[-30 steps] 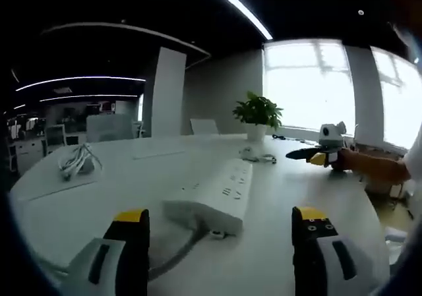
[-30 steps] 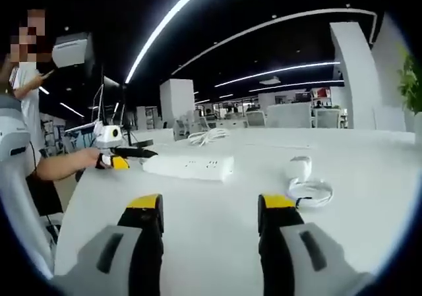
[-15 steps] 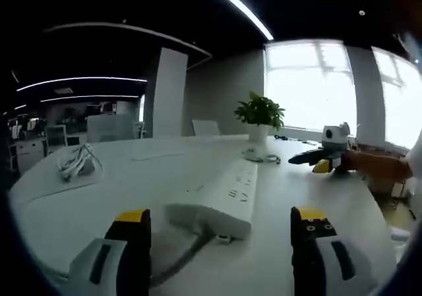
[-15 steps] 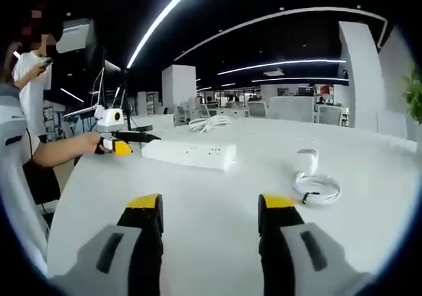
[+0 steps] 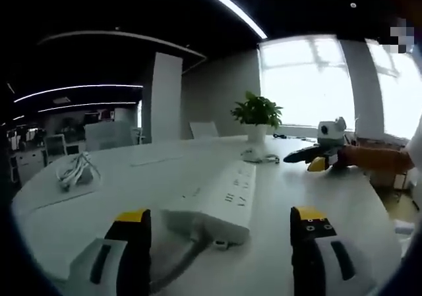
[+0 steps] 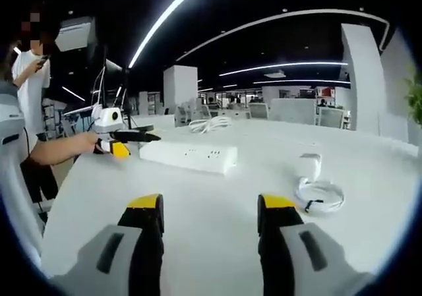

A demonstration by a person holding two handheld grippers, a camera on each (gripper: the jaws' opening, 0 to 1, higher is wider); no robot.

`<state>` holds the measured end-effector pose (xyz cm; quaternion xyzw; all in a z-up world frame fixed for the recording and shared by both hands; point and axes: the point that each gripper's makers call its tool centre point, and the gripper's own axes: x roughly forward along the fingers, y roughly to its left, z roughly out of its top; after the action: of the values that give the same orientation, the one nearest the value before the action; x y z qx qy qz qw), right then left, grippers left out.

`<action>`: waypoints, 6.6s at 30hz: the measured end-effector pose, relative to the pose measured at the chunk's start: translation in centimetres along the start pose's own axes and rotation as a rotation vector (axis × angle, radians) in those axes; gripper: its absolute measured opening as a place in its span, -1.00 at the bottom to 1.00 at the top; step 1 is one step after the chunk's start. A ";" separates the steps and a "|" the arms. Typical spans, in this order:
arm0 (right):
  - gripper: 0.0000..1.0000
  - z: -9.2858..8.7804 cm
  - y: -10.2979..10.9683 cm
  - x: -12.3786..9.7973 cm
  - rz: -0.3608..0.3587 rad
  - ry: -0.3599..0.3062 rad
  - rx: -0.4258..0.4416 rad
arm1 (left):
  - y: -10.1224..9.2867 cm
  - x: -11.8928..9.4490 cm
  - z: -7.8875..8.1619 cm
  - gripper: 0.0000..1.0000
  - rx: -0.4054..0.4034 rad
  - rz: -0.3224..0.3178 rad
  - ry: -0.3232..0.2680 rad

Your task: Straighten the power strip on the desk, plug the charger into it

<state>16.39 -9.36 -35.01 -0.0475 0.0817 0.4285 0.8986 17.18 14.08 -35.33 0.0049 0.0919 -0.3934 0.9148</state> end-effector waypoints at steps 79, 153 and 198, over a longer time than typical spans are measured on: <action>0.08 0.2 -0.9 4.1 0.042 0.017 -0.034 | 1.6 2.2 -1.5 0.80 0.051 0.004 0.068; 0.05 -0.1 -2.9 7.7 0.064 0.055 -0.046 | 1.8 2.1 -1.0 0.62 0.038 0.018 0.045; 0.05 0.3 -3.2 10.3 0.093 0.054 -0.055 | 1.4 2.8 -1.1 0.40 0.018 -0.056 0.063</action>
<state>25.32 -3.45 -36.63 -0.0799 0.0961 0.4703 0.8736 19.90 13.14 -37.02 0.0230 0.1169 -0.4191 0.9001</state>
